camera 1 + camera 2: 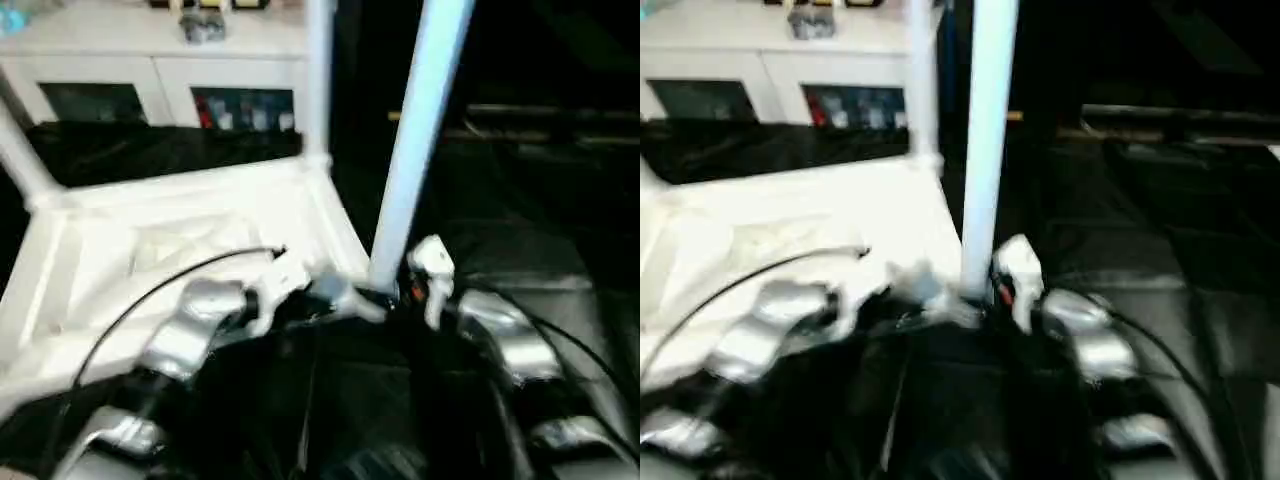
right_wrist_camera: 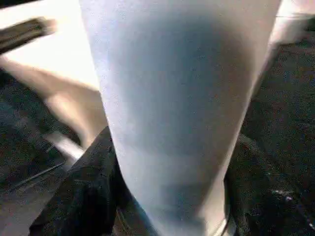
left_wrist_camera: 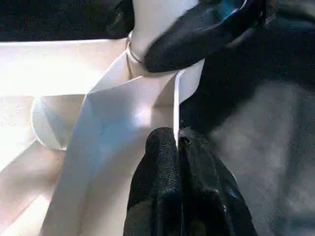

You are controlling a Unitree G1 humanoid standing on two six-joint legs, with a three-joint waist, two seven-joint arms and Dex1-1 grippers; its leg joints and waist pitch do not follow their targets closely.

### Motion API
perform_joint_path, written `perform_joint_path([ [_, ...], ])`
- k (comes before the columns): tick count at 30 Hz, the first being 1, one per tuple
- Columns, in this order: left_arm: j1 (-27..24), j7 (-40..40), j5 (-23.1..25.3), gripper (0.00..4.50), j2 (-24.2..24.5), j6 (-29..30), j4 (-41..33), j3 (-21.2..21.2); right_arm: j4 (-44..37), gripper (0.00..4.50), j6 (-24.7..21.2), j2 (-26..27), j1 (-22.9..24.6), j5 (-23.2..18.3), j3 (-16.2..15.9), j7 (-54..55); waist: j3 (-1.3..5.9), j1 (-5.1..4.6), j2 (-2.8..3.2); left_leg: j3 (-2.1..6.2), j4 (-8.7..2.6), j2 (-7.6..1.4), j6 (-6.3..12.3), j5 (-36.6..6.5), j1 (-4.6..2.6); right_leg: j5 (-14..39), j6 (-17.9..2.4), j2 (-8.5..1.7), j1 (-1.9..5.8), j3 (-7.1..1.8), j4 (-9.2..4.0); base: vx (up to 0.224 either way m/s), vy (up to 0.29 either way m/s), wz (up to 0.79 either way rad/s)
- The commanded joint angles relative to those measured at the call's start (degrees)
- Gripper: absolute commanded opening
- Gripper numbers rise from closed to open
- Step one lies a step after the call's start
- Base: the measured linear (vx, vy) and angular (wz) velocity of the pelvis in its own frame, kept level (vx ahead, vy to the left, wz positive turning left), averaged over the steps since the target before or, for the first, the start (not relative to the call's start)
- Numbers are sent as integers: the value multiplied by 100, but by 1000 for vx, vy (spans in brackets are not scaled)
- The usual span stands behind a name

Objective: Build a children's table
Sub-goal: Rotate leg to tighten

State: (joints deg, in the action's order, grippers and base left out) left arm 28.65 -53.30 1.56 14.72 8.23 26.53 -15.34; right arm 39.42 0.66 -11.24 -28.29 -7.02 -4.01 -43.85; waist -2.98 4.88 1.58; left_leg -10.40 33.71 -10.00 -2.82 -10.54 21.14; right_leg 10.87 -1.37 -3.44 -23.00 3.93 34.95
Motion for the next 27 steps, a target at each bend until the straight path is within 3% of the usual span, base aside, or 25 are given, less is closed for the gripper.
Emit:
perform_joint_path([
  [1,305,580,40,0,-362,18,-28,62,486,252,-173,418,-80,228,-57,951,327,-4,-63,152,-410,-328,174,-1245,-46,2113,-936,-555,266,-311,-544,0,0,0],
  [2,343,694,80,0,-443,49,4,42,577,252,-204,531,-137,235,-8,1222,326,-9,-137,147,-413,-312,178,-1180,-39,2090,-910,-545,257,-311,-531,0,0,0],
  [3,343,694,80,0,-443,49,4,42,577,252,-204,531,-137,235,-8,1222,343,-1,-96,147,-411,-328,168,-1151,-65,1998,-927,-553,243,-316,-528,0,0,0],
  [4,402,913,146,0,-592,75,67,13,721,252,-208,727,-240,286,45,1690,340,-8,-91,148,-415,-341,174,-1135,-49,1829,-960,-554,250,-322,-518,0,0,0],
  [5,446,1048,182,0,-701,92,112,-8,830,252,-207,867,-336,357,56,2045,335,-25,-141,138,-422,-342,170,-1123,-53,1766,-982,-540,235,-322,-517,0,0,0],
  [9,507,1283,319,0,-905,31,207,-118,891,252,-47,1145,-494,553,-110,2224,357,-16,-104,133,-398,-332,199,-1070,-54,1355,-1065,-558,266,-333,-474,0,0,0],
  [10,514,1269,337,0,-911,-14,241,-141,899,287,113,1162,-510,537,-111,2074,369,-12,-103,129,-392,-332,242,-991,-40,1157,-1087,-551,277,-331,-454,0,0,0],
  [13,475,1133,333,0,-841,-89,211,-176,802,324,75,1140,-483,345,0,1837,368,-5,-102,120,-381,-327,320,-897,-32,921,-1164,-548,287,-329,-435,0,0,0],
  [14,456,1061,316,0,-806,-120,196,-182,736,327,70,1088,-461,306,13,1742,364,-1,-52,124,-380,-327,327,-944,-39,961,-1180,-551,287,-330,-438,0,0,0],
  [16,394,866,279,0,-705,-183,134,-185,566,348,174,840,-372,383,-100,1454,363,-4,-87,128,-385,-331,335,-1008,-32,1016,-1155,-544,309,-326,-447,0,0,0],
  [17,357,777,279,0,-642,-220,106,-185,437,348,232,616,-286,444,-189,1219,364,8,-69,128,-382,-333,340,-1010,-39,1017,-1158,-540,305,-321,-451,0,0,0],
  [19,290,603,245,0,-535,-260,24,-185,206,362,315,212,-131,445,-264,732,371,28,-89,128,-373,-343,380,-995,-45,904,-1157,-531,322,-319,-440,0,0,0],
  [25,161,271,181,0,-268,-319,-87,-172,-293,362,293,-872,99,8,9,-684,348,54,-113,103,-350,-348,486,-1126,-61,1209,-1187,-523,299,-322,-489,0,0,0],
  [26,143,225,182,0,-233,-347,-81,-170,-376,362,231,-1064,138,-56,47,-988,351,47,-144,105,-343,-332,515,-1082,-28,1215,-1191,-525,327,-314,-479,0,0,0],
  [27,142,223,182,0,-231,-350,-81,-170,-382,362,229,-1077,142,-60,48,-1010,347,58,-137,111,-344,-333,527,-1062,-21,1246,-1167,-527,329,-311,-483,0,0,0],
])
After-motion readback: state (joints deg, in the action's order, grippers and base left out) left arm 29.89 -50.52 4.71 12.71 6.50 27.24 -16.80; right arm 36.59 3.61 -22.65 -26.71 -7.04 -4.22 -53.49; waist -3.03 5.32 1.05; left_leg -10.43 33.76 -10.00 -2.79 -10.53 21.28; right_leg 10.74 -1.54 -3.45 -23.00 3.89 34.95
